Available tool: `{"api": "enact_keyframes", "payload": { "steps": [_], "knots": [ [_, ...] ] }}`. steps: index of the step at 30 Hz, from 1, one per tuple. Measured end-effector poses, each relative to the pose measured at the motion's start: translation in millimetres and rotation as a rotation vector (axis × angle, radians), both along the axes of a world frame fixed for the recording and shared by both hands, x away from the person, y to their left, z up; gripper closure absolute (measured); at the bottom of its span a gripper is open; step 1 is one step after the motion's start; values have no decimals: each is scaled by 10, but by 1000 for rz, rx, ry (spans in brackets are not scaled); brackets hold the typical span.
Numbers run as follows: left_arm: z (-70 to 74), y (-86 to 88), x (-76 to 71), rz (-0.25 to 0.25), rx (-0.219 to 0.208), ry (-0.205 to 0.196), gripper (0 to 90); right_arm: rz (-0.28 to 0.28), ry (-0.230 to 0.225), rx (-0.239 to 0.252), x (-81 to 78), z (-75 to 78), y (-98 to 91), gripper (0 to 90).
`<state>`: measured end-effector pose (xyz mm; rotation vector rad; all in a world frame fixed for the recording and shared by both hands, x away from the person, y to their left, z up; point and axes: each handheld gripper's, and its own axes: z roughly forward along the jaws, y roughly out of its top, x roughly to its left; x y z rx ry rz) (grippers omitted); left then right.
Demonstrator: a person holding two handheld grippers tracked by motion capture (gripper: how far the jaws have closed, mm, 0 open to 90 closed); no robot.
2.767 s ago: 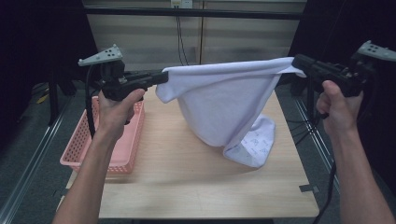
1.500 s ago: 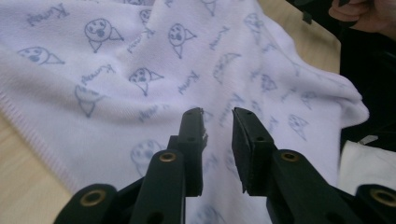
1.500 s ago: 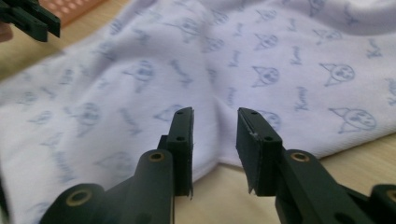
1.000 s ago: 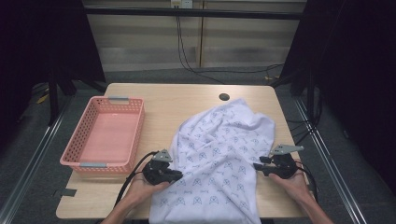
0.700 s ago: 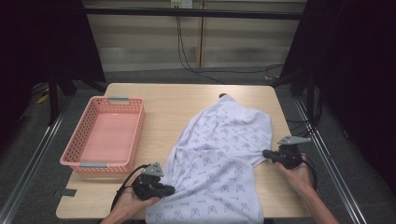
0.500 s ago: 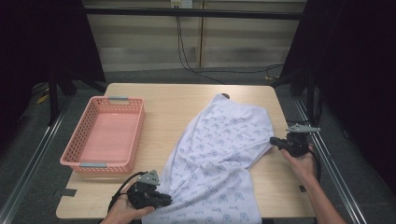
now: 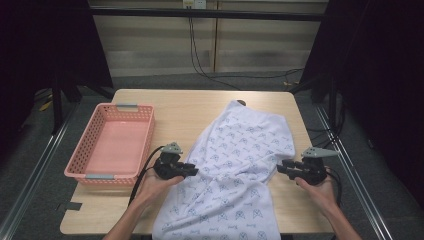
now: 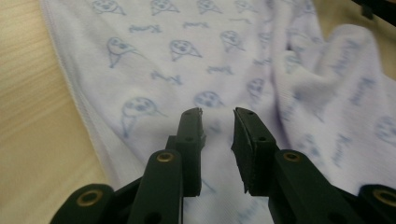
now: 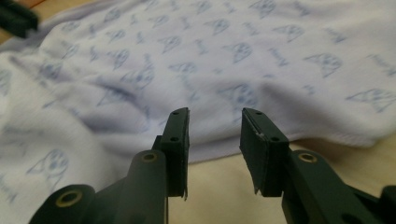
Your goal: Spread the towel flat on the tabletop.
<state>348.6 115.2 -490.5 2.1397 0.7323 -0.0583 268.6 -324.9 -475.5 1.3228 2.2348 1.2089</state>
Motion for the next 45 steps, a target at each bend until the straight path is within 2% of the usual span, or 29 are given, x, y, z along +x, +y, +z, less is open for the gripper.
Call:
{"api": "enact_keyframes", "payload": {
  "steps": [2, 3, 5, 7, 9, 11, 13, 15, 18, 20, 23, 26, 27, 28, 30, 31, 33, 34, 36, 37, 39, 40, 43, 44, 45],
  "knots": [
    [-75, -47, 52, 11, 48, -14, 724, 37, 27, -1, -59, -48, 45, 634],
    [-117, -52, 59, 5, 58, -13, 724, 59, 41, -6, -74, -79, 77, 633],
    [-122, -23, 46, 4, 50, -5, 734, 91, 62, -20, -80, -134, 147, 616],
    [-90, 9, -24, -20, 105, -48, 754, 114, 81, -25, -77, -174, 211, 585],
    [-89, 96, -109, -22, 107, -52, 756, 129, 75, -43, -66, -196, 265, 562],
    [-98, 216, -209, -7, 90, -42, 770, 131, 68, -45, -65, -192, 308, 546],
    [-96, 338, -330, -6, 69, -3, 770, 150, 64, -30, -57, -194, 350, 547],
    [-73, 414, -449, -13, 87, 8, 770, 167, 64, -51, -55, -204, 413, 543],
    [-53, 517, -672, -32, 83, 63, 768, 195, 53, -26, -66, -178, 493, 552],
    [-39, 550, -797, -53, 93, 52, 751, 221, 44, -21, -87, -167, 561, 557],
    [-41, 541, -797, -47, 78, 52, 695, 257, 48, -35, -100, -191, 680, 565],
    [-32, 497, -655, -13, 58, 41, 648, 284, 41, -67, -72, -233, 782, 562],
    [-27, 490, -611, 7, 39, 37, 634, 286, 43, -86, -65, -256, 796, 567],
    [-23, 480, -564, 18, 25, 42, 623, 292, 25, -98, -66, -264, 796, 574],
    [-22, 449, -499, 35, 22, 28, 606, 284, 3, -122, -72, -271, 795, 658],
    [-23, 423, -463, 43, 37, 17, 592, 269, -36, -172, -80, -274, 798, 682],
    [-55, 370, -396, 65, 62, 1, 576, 217, -22, -191, -38, -257, 753, 816],
    [-70, 350, -365, 69, 73, -2, 566, 192, -31, -216, -25, -253, 719, 855],
    [-82, 332, -322, 77, 55, 7, 568, 140, -13, -212, 10, -249, 611, 874],
    [-81, 323, -319, 73, 58, 7, 569, 117, -3, -217, 19, -240, 551, 878],
    [-83, 307, -339, 57, 64, -2, 573, 88, 16, -195, 12, -236, 416, 879],
    [-77, 294, -365, 41, 84, -14, 608, 85, 24, -183, -3, -237, 352, 879],
    [-75, 233, -501, -16, 93, -11, 795, 89, 48, -171, -110, -222, 260, 880],
    [-62, 223, -547, -42, 106, -11, 814, 87, 64, -184, -180, -205, 259, 879],
    [-59, 213, -583, -47, 109, -14, 825, 96, 70, -178, -232, -199, 258, 880]
  ]
}}
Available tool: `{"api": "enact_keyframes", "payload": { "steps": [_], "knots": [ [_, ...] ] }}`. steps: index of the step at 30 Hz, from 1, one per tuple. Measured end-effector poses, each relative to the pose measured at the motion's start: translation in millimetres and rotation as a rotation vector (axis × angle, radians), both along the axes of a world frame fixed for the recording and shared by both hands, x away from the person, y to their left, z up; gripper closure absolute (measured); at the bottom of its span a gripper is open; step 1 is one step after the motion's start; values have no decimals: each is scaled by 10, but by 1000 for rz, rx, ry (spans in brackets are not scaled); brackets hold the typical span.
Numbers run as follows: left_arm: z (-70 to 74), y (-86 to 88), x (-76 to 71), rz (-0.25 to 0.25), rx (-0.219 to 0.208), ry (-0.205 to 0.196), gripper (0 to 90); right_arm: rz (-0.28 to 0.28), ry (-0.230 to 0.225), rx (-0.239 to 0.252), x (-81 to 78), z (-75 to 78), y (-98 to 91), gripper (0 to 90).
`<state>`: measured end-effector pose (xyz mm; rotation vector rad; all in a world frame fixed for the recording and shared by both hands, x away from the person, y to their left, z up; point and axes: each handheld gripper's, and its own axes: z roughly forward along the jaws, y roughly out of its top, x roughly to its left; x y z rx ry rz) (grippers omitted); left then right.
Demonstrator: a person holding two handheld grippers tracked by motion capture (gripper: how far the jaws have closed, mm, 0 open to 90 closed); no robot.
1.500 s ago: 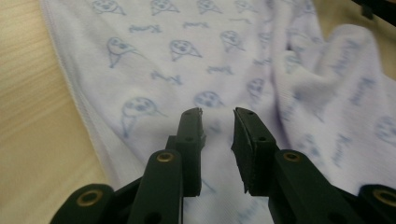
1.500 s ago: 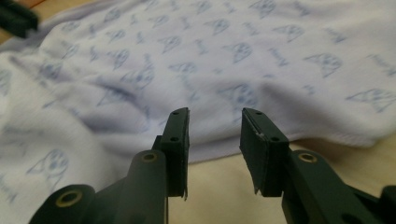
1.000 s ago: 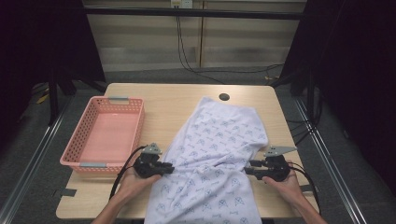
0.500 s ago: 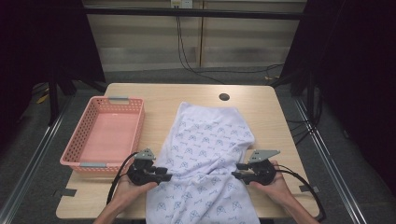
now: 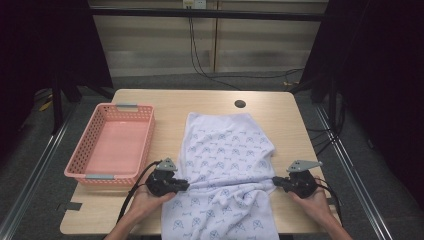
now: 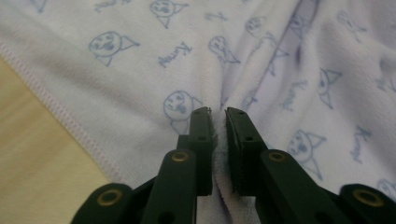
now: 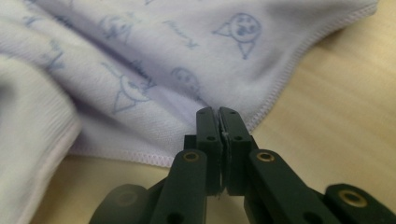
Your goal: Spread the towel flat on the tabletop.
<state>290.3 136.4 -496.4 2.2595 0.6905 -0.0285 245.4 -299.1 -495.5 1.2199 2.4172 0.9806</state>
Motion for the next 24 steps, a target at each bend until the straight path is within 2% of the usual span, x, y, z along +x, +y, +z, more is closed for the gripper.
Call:
{"api": "enact_keyframes", "payload": {
  "steps": [1, 3, 4, 7, 9, 12, 13, 14, 16, 18, 21, 23, 24],
  "knots": [
    [-3, -6, -42, -8, -9, 9, 830, 4, 2, -4, -40, 6, -8, 879],
    [12, -14, -111, -21, 7, 5, 837, 16, 14, 3, -158, 24, -31, 880],
    [10, -9, -134, -24, -3, 18, 837, 20, 15, 10, -223, 44, -49, 879],
    [27, 12, -225, -50, -10, 38, 838, 25, -12, 102, -407, 159, -145, 879],
    [43, 29, -311, -67, -45, 79, 841, 26, -14, 157, -535, 222, -191, 879],
    [68, 34, -484, -107, -62, 99, 841, 56, -21, 118, -706, 260, -152, 877],
    [82, 42, -524, -112, -60, 94, 838, 57, -14, 142, -728, 282, -151, 872],
    [88, 48, -540, -107, -80, 93, 821, 55, -11, 155, -740, 296, -148, 846],
    [130, 67, -486, -69, -91, 69, 700, 52, -29, 165, -730, 299, -145, 753],
    [168, 71, -365, -28, -125, 58, 627, 32, -43, 176, -667, 283, -149, 672],
    [205, 31, -118, 21, -130, 15, 613, 16, -57, 157, -516, 264, -113, 575],
    [199, 2, 12, 48, -123, 4, 614, 21, -62, 154, -390, 246, -83, 542],
    [190, -13, 76, 56, -123, 13, 609, 16, -62, 153, -327, 236, -67, 524]
  ]
}}
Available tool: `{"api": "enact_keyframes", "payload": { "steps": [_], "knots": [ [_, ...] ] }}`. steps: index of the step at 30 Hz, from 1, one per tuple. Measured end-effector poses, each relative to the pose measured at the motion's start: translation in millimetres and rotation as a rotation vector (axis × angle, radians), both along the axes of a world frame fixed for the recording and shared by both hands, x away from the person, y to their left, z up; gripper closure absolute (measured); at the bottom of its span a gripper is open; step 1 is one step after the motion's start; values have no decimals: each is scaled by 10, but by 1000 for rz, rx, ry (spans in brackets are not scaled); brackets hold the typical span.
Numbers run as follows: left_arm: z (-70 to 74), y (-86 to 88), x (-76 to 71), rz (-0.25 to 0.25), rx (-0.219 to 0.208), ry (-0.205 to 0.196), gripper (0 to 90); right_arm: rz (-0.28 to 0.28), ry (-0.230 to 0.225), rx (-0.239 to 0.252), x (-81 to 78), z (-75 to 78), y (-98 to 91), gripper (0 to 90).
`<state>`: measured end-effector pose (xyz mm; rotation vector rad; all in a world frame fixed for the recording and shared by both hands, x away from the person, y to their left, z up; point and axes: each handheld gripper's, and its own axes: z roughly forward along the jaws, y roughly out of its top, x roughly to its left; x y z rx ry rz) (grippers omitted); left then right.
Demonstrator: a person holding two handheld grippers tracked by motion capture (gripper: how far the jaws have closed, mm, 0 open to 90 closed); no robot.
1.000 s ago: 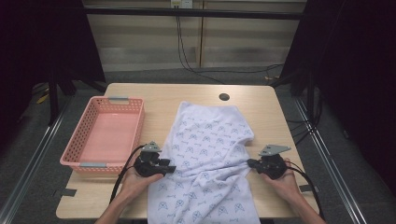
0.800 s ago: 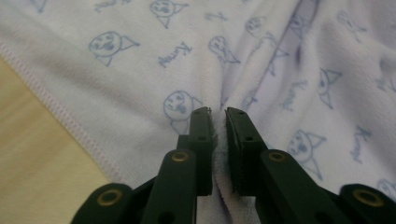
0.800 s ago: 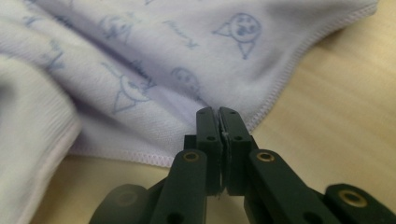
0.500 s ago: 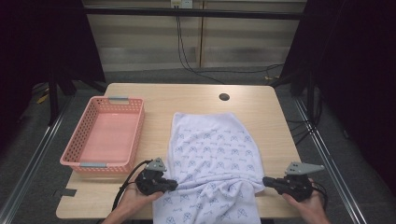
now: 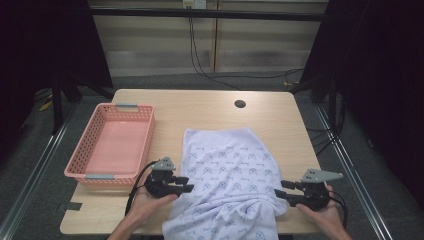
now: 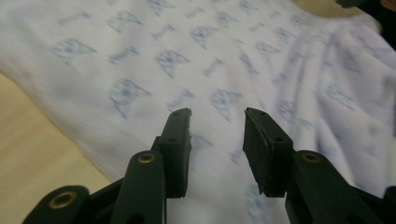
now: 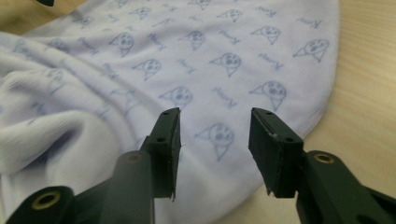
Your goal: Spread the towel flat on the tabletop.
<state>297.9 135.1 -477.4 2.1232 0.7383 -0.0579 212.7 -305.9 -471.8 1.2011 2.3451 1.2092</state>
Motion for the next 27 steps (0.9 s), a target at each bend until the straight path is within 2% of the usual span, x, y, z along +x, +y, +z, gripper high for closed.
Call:
{"api": "enact_keyframes", "payload": {
  "steps": [3, 5, 7, 9, 10, 12, 14, 17, 18, 19, 20, 21, 22, 23, 27],
  "knots": [
    [-59, -50, 138, 17, 13, -4, 584, 15, 6, 3, 199, -44, 54, 482],
    [-123, -70, 210, 25, 36, 12, 566, 22, 23, -5, 337, -96, 104, 455],
    [-167, -74, 261, 39, 66, 11, 550, 31, 40, -28, 468, -163, 169, 437],
    [-165, -62, 288, 42, 68, 18, 541, 36, 46, -72, 575, -232, 240, 438],
    [-157, -58, 284, 49, 69, 7, 541, 33, 52, -101, 619, -270, 270, 440],
    [-161, -41, 295, 55, 66, 6, 531, 27, 33, -122, 660, -296, 291, 511],
    [-193, -30, 312, 72, 75, 4, 524, 28, 18, -154, 628, -285, 276, 650],
    [-209, -32, 309, 70, 83, 6, 522, 31, 52, -158, 507, -255, 254, 838],
    [-209, -49, 288, 53, 92, 0, 576, 18, 64, -152, 455, -249, 247, 858],
    [-212, -73, 256, 41, 102, -22, 620, 5, 77, -156, 392, -240, 248, 863],
    [-212, -92, 226, 30, 106, -24, 663, 10, 73, -164, 334, -234, 256, 866],
    [-208, -102, 197, 4, 110, -13, 738, 21, 72, -167, 278, -230, 260, 866],
    [-212, -109, 158, -11, 108, -9, 788, 27, 81, -177, 220, -218, 252, 868],
    [-212, -114, 111, -24, 105, -2, 825, 37, 98, -166, 161, -211, 238, 869],
    [-190, -118, -144, -104, 105, 52, 858, 69, 167, -152, -83, -170, 208, 868]
  ]
}}
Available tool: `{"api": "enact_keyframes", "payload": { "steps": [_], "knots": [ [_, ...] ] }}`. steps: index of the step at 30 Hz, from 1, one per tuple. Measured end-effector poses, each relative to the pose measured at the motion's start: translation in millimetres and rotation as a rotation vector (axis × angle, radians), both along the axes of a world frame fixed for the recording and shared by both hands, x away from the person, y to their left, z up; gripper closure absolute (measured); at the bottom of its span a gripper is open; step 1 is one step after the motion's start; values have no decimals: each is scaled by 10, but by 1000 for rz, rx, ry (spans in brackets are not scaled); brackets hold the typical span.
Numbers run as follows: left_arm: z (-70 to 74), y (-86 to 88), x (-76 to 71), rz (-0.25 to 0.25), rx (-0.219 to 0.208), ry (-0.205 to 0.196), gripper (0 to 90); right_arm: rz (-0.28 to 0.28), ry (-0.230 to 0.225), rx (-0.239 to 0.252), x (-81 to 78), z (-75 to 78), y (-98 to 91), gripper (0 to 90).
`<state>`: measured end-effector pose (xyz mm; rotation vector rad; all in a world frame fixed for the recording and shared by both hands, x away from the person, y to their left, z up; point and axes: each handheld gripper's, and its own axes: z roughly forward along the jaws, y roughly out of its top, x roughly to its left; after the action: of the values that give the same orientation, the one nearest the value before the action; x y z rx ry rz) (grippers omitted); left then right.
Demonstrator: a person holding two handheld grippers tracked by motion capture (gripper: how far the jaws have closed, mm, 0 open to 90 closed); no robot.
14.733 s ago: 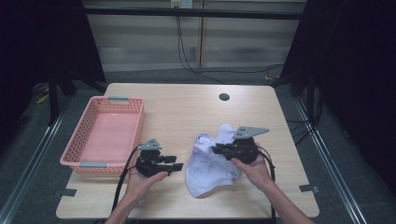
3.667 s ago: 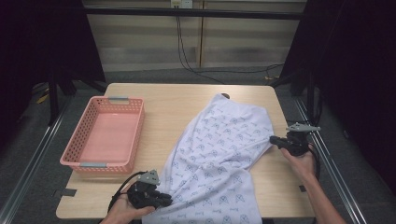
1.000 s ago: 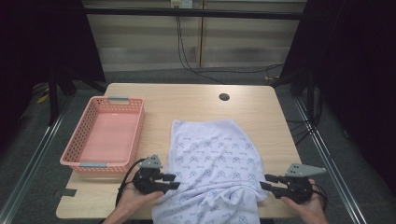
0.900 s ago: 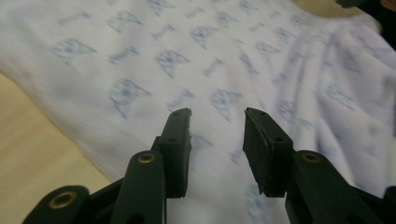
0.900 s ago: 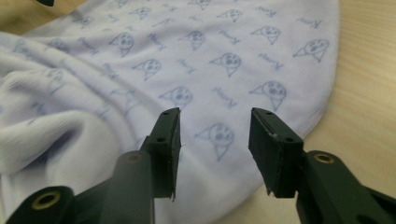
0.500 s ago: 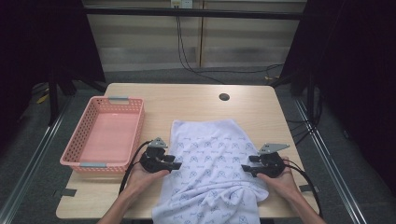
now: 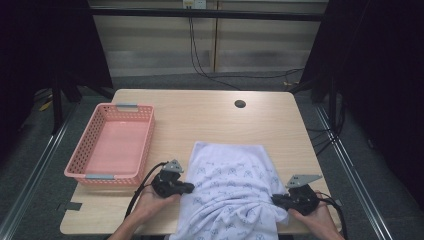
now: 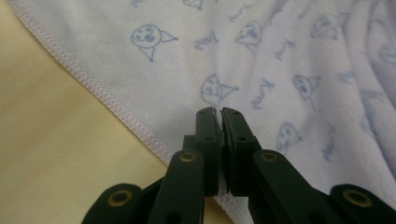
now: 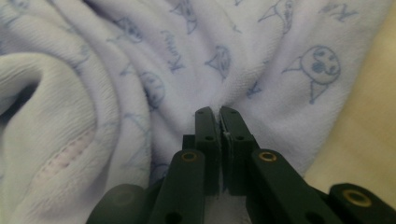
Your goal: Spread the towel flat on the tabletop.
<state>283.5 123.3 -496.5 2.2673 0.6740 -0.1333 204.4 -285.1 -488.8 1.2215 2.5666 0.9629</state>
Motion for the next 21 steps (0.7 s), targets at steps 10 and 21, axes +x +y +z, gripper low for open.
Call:
{"api": "enact_keyframes", "payload": {
  "steps": [10, 21],
  "knots": [
    [110, 52, 210, 123, -74, -48, 703, -104, -156, 65, 349, 190, -164, 660],
    [-36, -72, 694, 261, -32, -68, 539, -146, -161, 82, 934, 20, -59, 868]
  ]
}}
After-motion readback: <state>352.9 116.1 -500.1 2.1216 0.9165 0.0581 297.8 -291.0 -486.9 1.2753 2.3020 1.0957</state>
